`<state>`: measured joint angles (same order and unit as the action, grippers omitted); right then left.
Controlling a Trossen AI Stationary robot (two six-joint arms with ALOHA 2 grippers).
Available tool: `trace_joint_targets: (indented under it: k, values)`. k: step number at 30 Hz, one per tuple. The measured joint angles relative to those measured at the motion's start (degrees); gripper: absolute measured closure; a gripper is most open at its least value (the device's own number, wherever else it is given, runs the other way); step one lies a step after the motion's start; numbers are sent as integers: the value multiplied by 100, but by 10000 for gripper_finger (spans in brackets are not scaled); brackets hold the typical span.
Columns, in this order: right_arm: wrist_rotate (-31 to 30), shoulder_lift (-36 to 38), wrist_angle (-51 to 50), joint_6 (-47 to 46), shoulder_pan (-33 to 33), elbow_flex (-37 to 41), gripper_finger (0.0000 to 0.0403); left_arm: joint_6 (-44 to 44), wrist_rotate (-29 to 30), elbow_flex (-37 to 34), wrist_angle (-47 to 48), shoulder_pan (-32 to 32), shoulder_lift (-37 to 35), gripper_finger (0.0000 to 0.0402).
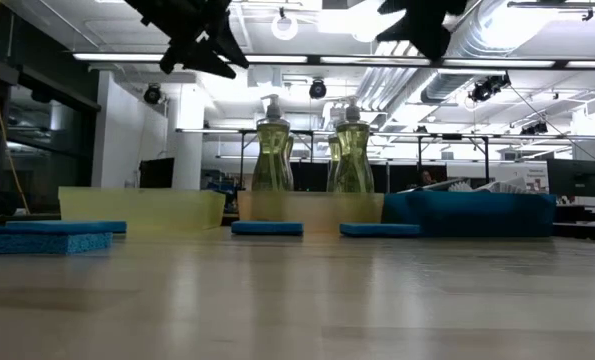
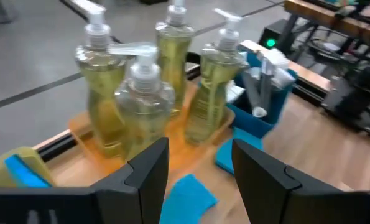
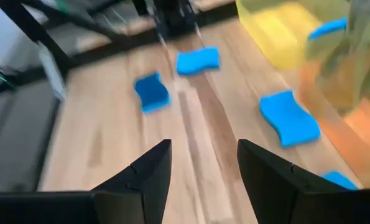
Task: Pick & Place Kitchen Sink Supplies
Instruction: Put the blue sponge into the yellow bin
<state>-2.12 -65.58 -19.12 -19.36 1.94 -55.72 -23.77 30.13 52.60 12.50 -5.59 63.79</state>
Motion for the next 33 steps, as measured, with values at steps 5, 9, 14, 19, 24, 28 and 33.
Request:
trace_joint_targets:
  k: [5, 9, 14, 19, 24, 28, 33]
  values:
    - [-251, -566, -264, 64, 86, 0, 226, 72, -197, -7, -220, 242, -129, 230]
    - [-399, -997, -530, 307, 186, 0, 226, 217, -460, -7, -233, 455, -332, 230]
    - [-850, -1557, -988, 726, 253, 0, 226, 309, -685, -4, -219, 716, -597, 230]
    - [-1198, -2081, -1138, 975, 222, 0, 226, 304, -679, -4, -198, 967, -658, 230]
    - [-1370, -2568, -1049, 1557, 133, 0, 226, 277, -674, -4, -181, 1113, -656, 230]
    - [-1717, -2841, -902, 1824, 20, 0, 226, 256, -672, -4, -188, 1140, -656, 230]
    - [-1879, -3017, -721, 1809, -230, 0, 226, 254, -706, -4, -186, 1131, -654, 230]
